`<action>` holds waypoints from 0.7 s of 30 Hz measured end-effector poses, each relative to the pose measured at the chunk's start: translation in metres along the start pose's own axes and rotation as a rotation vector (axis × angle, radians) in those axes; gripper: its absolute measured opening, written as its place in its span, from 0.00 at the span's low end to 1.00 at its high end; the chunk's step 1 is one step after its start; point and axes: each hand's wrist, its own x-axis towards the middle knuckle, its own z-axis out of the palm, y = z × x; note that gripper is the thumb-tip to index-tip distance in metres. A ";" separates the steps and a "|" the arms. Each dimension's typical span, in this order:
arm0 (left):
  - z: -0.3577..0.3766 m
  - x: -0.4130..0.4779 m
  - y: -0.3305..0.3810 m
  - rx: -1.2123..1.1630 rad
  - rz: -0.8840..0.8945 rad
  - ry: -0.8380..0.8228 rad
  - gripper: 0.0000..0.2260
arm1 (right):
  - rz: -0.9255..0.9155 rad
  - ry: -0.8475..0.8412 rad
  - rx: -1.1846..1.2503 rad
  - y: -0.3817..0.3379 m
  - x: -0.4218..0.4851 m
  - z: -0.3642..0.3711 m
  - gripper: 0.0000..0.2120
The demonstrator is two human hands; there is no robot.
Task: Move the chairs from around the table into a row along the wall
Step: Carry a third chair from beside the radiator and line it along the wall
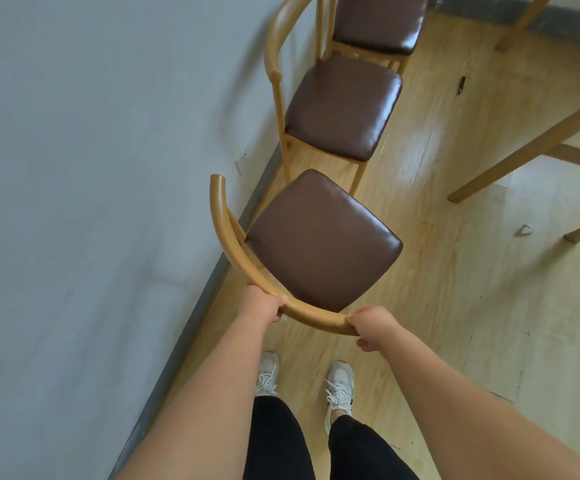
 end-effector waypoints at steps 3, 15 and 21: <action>-0.016 0.011 0.004 0.085 0.031 0.021 0.10 | -0.004 -0.034 0.157 -0.012 -0.004 0.020 0.15; -0.129 0.078 0.061 0.456 0.319 0.085 0.16 | 0.035 -0.100 0.513 -0.119 -0.010 0.120 0.14; -0.164 0.097 0.072 0.163 0.201 -0.065 0.22 | -0.039 -0.075 0.713 -0.181 -0.001 0.159 0.18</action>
